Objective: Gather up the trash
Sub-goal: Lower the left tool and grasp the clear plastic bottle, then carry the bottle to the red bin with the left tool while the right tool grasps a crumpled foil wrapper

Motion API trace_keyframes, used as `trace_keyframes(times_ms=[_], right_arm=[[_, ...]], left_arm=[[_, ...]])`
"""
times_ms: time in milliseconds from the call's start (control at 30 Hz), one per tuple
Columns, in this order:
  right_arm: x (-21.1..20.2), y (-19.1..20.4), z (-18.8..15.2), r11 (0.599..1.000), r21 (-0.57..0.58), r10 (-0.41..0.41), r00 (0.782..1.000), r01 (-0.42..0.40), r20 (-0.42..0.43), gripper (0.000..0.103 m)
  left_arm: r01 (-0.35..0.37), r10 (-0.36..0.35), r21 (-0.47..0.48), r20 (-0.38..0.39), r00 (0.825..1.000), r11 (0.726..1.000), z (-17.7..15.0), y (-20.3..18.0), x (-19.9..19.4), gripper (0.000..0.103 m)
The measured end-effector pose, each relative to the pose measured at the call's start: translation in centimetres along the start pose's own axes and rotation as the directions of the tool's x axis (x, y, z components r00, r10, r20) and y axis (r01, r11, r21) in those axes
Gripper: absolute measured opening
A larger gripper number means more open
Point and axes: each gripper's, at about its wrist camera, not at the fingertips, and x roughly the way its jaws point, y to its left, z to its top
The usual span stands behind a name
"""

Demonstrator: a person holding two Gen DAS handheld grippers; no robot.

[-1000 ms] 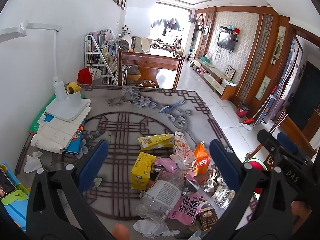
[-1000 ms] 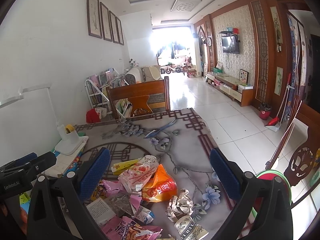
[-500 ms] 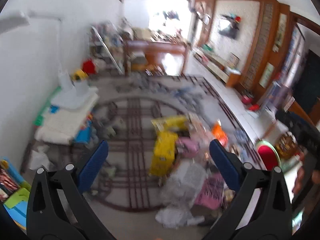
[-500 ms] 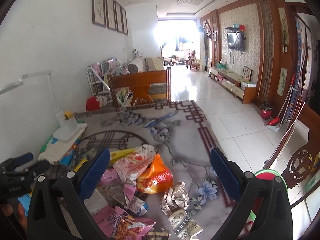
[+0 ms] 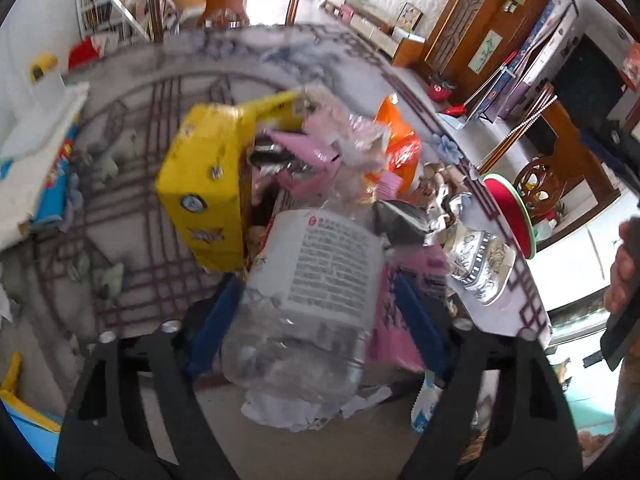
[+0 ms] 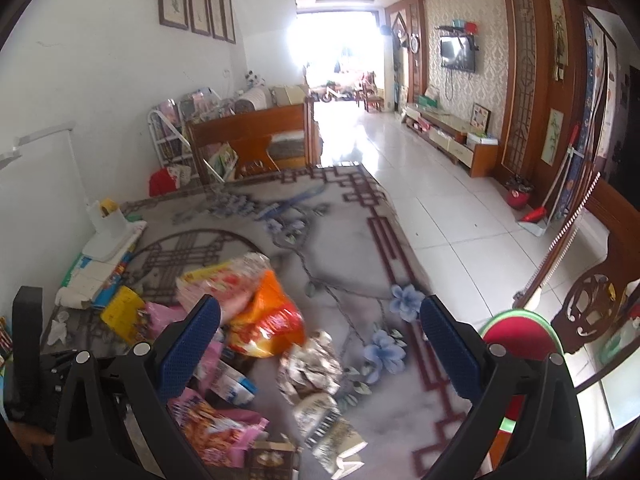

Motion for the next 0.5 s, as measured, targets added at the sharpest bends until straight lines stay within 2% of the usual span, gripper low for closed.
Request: trace_keyframes(times_ms=[67, 200, 333, 433, 467, 500], right_arm=[[0.8, -0.9, -0.6, 1.000, 0.003, -0.005, 0.999, 0.005, -0.035, 0.096], [3.4, -2.9, -2.5, 1.000, 0.007, -0.013, 0.988, 0.014, -0.155, 0.096], [6.6, -4.1, -5.4, 0.997, 0.073, 0.043, 0.948, -0.021, -0.315, 0.096], [8.1, -4.6, -7.2, 0.990, 0.140, 0.085, 0.919, -0.033, -0.385, 0.095], [8.5, -4.6, -7.7, 0.986, 0.163, 0.102, 0.909, -0.039, -0.403, 0.093], [8.8, -4.6, -8.2, 0.983, 0.178, 0.115, 0.902, -0.043, -0.417, 0.086]], left_arm=[[0.035, -0.035, -0.034, -0.010, 0.999, 0.999, -0.1, 0.6, 0.7, 0.065], [0.039, -0.038, -0.038, 0.007, 0.999, 0.999, -0.3, 0.9, 0.4, 0.062], [0.037, -0.035, -0.029, 0.062, 0.997, 0.999, -0.7, 0.7, -1.8, 0.060], [0.032, -0.031, -0.013, 0.098, 0.995, 0.999, -0.5, 0.4, -3.2, 0.059], [0.031, -0.030, -0.011, 0.109, 0.994, 0.999, -0.4, 0.2, -3.5, 0.059], [0.031, -0.029, -0.011, 0.119, 0.992, 0.999, -0.3, 0.2, -3.8, 0.059]])
